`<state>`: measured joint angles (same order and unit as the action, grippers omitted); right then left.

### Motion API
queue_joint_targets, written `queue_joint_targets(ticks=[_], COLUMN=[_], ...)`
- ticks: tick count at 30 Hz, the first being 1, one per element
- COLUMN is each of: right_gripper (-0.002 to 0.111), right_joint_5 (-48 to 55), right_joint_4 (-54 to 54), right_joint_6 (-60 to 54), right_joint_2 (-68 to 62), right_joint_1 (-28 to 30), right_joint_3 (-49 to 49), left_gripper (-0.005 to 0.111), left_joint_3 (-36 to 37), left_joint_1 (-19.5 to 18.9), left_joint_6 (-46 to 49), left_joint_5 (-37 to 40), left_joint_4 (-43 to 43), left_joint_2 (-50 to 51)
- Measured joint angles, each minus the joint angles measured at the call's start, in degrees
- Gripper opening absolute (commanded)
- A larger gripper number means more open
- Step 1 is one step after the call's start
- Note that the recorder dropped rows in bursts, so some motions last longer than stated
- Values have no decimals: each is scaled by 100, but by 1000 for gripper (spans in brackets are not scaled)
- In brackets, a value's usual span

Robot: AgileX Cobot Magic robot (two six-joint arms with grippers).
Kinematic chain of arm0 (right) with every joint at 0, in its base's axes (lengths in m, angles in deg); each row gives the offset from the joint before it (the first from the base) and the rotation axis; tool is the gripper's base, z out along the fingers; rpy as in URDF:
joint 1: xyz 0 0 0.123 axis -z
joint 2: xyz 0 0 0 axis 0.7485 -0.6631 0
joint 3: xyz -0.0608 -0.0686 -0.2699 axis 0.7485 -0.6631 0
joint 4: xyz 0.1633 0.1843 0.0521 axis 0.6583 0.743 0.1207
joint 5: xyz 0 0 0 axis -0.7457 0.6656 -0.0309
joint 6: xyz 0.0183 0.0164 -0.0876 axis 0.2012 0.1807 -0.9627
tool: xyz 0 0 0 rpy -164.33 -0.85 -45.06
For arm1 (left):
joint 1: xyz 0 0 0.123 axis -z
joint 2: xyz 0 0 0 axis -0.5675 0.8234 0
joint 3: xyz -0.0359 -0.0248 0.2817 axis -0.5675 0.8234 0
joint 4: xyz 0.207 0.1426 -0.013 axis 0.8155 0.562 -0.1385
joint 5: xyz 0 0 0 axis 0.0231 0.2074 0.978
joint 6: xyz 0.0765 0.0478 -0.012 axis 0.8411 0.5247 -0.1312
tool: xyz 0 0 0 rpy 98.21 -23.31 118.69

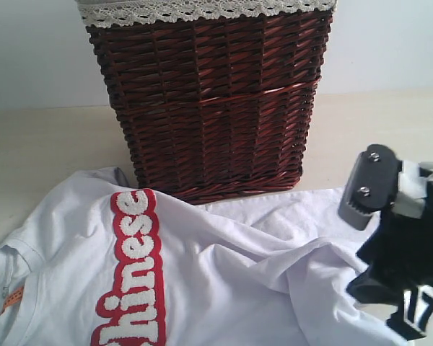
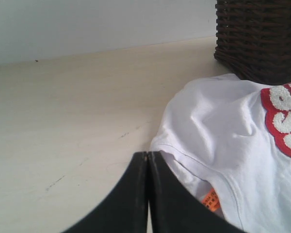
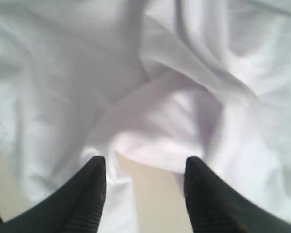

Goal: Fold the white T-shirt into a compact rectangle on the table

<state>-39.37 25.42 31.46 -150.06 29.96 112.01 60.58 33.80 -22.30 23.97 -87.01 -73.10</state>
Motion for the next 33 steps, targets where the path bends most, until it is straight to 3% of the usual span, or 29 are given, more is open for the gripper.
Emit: queue_joint_targets(ticks=[6,9,12,20,33], right_gripper=[51,51,51,51,51], right_joint_5=[1020,1425,1514,978,477], right_joint_4=[-712,-536,-11,1293,1360], right_joint_6=[-435,-1173,-1990,-2813,-2719], right_joint_2=[232,97,-164,-745,-1027], right_joint_1=[1441,2115,2442,2518,2518], right_joint_3=[-16,-275,-673,-1173,-1173], left_gripper=[0,0,0,0,0], left_joint_3=[0,0,0,0,0], left_joint_1=[0,0,0,0,0], left_joint_6=[0,0,0,0,0], left_joint_5=[0,0,0,0,0], left_joint_4=[0,0,0,0,0], left_joint_2=[0,0,0,0,0])
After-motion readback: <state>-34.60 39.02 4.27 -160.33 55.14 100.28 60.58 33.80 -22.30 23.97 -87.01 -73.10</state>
